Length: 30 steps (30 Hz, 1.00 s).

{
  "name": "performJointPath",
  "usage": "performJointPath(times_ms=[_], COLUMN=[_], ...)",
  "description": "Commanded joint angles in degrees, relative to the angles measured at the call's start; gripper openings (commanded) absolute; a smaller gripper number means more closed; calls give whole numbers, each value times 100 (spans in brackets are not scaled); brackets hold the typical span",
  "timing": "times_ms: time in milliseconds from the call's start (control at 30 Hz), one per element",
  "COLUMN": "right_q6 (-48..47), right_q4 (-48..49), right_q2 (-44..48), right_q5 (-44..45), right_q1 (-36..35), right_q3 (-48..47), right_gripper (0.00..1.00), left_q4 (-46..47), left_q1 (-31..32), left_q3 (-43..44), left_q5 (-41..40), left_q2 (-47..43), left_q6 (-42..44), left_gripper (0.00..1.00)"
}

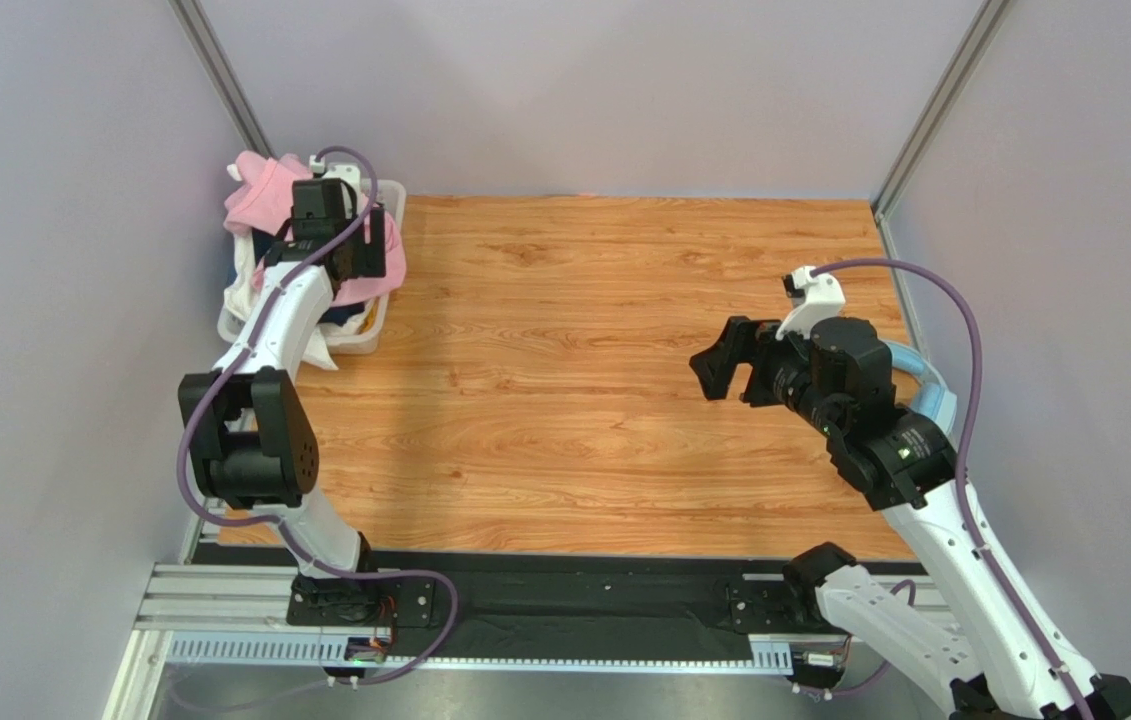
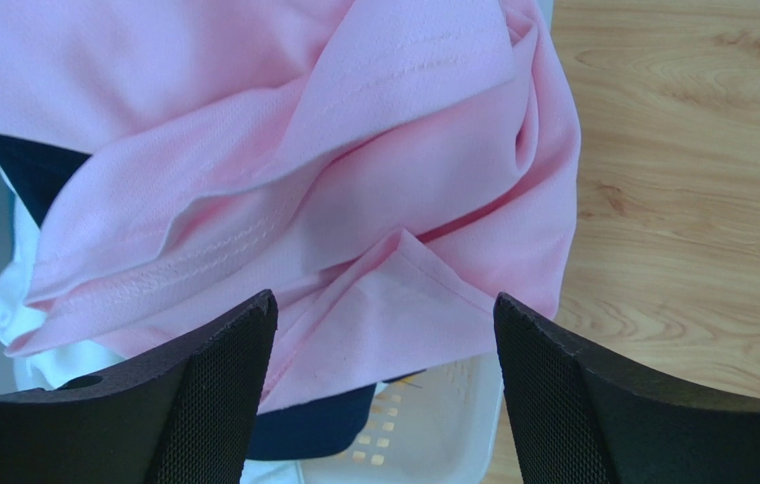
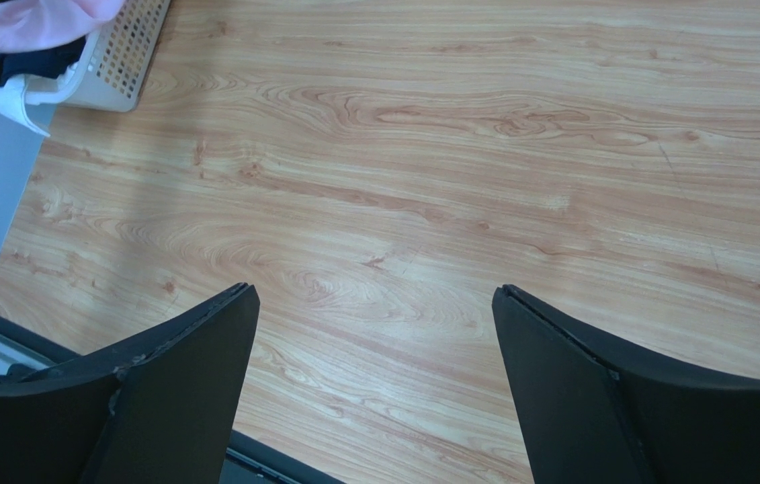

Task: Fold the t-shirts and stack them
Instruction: Grab crumpled tshirt from bin with the left arm

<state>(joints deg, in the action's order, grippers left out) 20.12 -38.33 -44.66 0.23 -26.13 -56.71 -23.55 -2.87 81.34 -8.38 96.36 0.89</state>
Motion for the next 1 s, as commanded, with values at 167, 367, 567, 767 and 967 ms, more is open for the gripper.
performJointPath(times_ms=[167, 367, 567, 767, 967], right_q6=[-43, -26, -17, -69, -131], right_q4=[282, 317, 264, 71, -140], right_q2=[-279, -385, -377, -236, -148], right_q5=[-392, -410, -375, -331, -243], right_q1=[-147, -261, -358, -366, -375], right_q3=[11, -7, -33, -112, -227], right_gripper=[93, 93, 92, 92, 92], left_q4=[1159, 1020, 958, 966, 800], left_q1=[103, 94, 94, 94, 94], left_q3=[67, 206, 602, 1015, 1217], left_q5=[-578, -594, -918, -1614, -1667], left_q2=[-327, -408, -30, 524, 920], left_q6=[360, 202, -53, -62, -185], left_gripper=[84, 85, 85, 85, 82])
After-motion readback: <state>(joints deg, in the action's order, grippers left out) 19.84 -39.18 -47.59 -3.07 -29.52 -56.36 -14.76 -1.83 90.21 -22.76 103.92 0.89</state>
